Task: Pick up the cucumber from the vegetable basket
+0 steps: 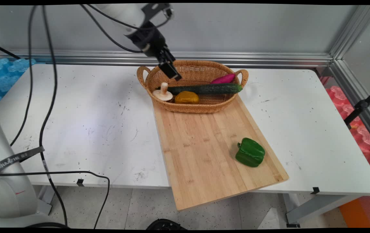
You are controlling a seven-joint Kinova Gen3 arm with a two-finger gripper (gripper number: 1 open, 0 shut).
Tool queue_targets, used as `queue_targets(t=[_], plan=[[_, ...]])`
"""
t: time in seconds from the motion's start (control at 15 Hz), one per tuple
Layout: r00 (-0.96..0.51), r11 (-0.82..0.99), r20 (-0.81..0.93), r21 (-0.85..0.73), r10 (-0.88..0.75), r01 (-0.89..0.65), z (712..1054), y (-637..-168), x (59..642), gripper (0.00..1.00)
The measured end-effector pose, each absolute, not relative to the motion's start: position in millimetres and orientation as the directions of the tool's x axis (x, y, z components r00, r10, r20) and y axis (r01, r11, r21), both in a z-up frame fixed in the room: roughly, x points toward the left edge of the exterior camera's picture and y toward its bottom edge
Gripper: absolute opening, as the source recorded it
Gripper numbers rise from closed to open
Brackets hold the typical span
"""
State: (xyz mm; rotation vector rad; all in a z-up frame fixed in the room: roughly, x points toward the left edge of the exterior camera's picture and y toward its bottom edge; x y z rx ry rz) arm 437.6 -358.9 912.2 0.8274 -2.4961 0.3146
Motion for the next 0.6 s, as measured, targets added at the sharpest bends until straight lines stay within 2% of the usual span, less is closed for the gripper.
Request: queue_targets(t=[0.6], plan=[[-0.765,0.860,0.510,-0.091,-0.393,-0.502,847,-417,385,1.00]])
